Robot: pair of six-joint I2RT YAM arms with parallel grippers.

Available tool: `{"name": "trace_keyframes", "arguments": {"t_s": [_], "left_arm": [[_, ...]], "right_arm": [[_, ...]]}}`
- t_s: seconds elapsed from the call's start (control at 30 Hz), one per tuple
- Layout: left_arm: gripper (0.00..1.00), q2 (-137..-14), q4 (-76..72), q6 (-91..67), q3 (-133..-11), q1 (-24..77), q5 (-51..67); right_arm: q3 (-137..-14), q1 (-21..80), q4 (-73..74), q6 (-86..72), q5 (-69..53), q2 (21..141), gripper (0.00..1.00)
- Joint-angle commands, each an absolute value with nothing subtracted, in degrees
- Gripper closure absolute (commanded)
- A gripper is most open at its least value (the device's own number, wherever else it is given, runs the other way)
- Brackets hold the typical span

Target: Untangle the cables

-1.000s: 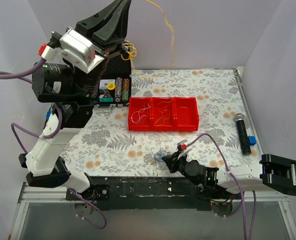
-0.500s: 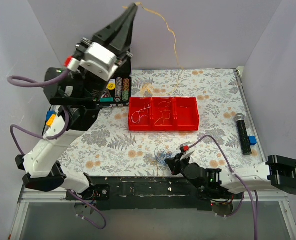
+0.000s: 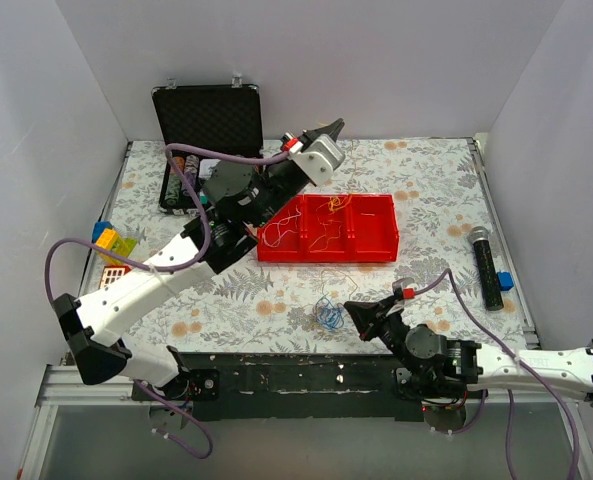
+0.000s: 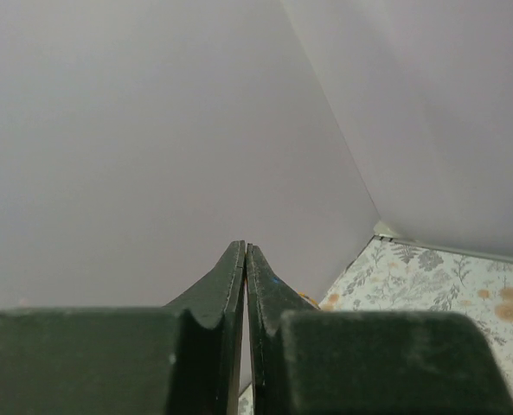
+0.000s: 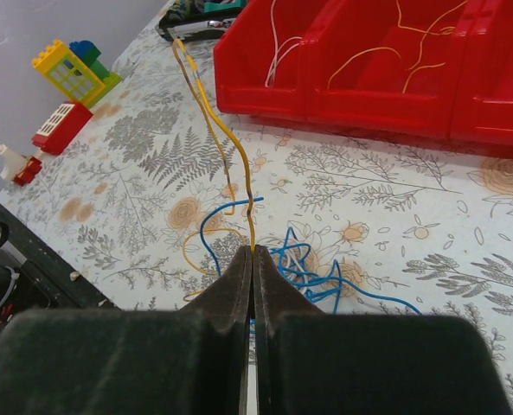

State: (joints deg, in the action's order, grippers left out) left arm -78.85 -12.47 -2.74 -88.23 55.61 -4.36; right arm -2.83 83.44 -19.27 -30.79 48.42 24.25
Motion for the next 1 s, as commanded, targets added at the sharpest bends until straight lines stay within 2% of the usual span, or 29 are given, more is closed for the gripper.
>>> {"name": "trace_keyframes", "arguments": {"t_s": [0.0,0.23,0.97], "left_arm": [[1.0,-79.4,-15.6,-3.6,-86.0,55.5,-6.4],[1.0,-81.9,-17.2,-4.6,-82.9,54.0,-6.7],[1.0,-86.7,-17.5,-6.6,-79.1,47.3,-4.5]], "right_arm": [[-2.0,83.8,-10.3,-30.6,52.0,19.1,0.99],[-3.1,83.8,-4.4,-31.9,53.1,14.9,0.99],[-5.9,83.8,-0.1,-31.9,54.5,12.7,0.99]]}}
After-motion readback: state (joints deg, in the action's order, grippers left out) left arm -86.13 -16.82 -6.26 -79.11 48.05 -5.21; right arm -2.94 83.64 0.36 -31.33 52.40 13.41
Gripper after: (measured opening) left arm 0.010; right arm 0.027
